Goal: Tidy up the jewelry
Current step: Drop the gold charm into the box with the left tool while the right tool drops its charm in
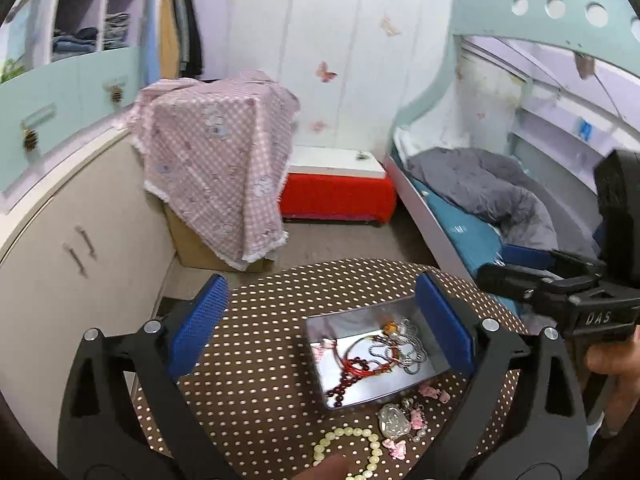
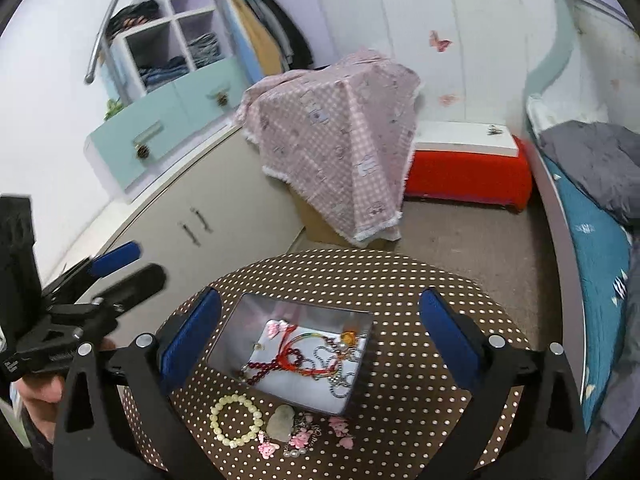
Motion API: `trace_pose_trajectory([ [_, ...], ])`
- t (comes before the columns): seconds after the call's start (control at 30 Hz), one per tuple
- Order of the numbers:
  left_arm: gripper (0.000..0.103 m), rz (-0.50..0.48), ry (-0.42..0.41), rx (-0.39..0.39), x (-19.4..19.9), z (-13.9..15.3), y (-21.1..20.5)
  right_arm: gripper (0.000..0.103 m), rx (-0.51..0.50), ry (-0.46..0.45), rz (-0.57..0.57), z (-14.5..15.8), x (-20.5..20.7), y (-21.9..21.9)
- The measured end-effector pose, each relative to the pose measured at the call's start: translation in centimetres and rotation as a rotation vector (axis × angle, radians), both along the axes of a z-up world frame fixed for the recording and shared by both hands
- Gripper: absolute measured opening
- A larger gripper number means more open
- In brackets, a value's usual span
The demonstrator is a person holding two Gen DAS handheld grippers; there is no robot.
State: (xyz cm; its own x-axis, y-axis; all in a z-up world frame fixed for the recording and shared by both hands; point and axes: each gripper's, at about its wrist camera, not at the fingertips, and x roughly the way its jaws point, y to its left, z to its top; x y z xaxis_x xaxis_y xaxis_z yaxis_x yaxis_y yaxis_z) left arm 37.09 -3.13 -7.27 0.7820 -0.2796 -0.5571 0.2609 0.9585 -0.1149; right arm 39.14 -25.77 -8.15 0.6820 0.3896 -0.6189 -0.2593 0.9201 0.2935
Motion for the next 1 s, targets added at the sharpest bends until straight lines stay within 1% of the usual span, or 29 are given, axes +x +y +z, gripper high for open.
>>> trace_pose_trajectory([
  [0.07, 0.093, 0.012, -0.015, -0.01, -0.4, 0.4, 0.4, 0.096, 0.015, 0.002, -0.03, 0.4, -0.4, -0.7],
  [0.17, 0.093, 0.037, -0.035, -0.036, -1.5, 1.0, 1.1, 0.096, 0.011, -0.025, -0.075, 1.4, -1.7, -1.3],
  [0.2, 0.093, 0.045, -0.041, -0.05, -2.0, 1.1, 1.5, 0.096, 0.02, -0.039, -0.073, 1.6, -2.1, -1.4],
  [0.23, 0.093, 0.049, -0.045, -0.056, -2.4, 1.2, 1.7, 0.096, 0.039, -0.068, -0.071, 2.2, -2.9, -1.6],
  [0.33, 0.093, 0.062, -0.054, -0.068, -3.3, 1.4, 2.4, 0.096, 0.043, -0.152, -0.091, 3.2, -5.7, -1.7],
  [0.43, 0.093, 0.08, -0.068, -0.067, -4.2, 1.2, 3.1, 0.096, 0.002, -0.211, -0.124, 3.1, -7.9, -1.5],
  [0.53, 0.093, 0.09, -0.077, -0.058, -5.6, 0.9, 3.3, 0.096, -0.025, -0.162, -0.112, 1.8, -8.4, -1.1],
  [0.63, 0.093, 0.088, -0.08, -0.039, -6.8, 0.6, 3.2, 0.096, -0.028, -0.145, -0.097, 0.6, -9.1, -0.6],
  [0.7, 0.093, 0.089, -0.082, -0.018, -7.6, 0.3, 3.0, 0.096, -0.047, -0.133, -0.125, 0.0, -9.7, -0.4],
  [0.8, 0.093, 0.083, -0.08, 0.012, -8.7, -0.3, 2.6, 0.096, -0.052, -0.136, -0.129, -0.7, -10.4, -0.3],
  [0.83, 0.093, 0.083, -0.08, 0.023, -9.0, -0.5, 2.5, 0.096, -0.069, -0.146, -0.137, -0.7, -10.8, -0.3],
  [0.9, 0.093, 0.084, -0.076, 0.039, -9.5, -0.9, 2.4, 0.096, -0.135, -0.183, -0.155, -0.8, -11.8, 0.2],
  [1.0, 0.093, 0.088, -0.061, 0.047, -9.9, -1.5, 2.5, 0.096, -0.166, -0.189, -0.143, -1.2, -12.5, 0.5],
])
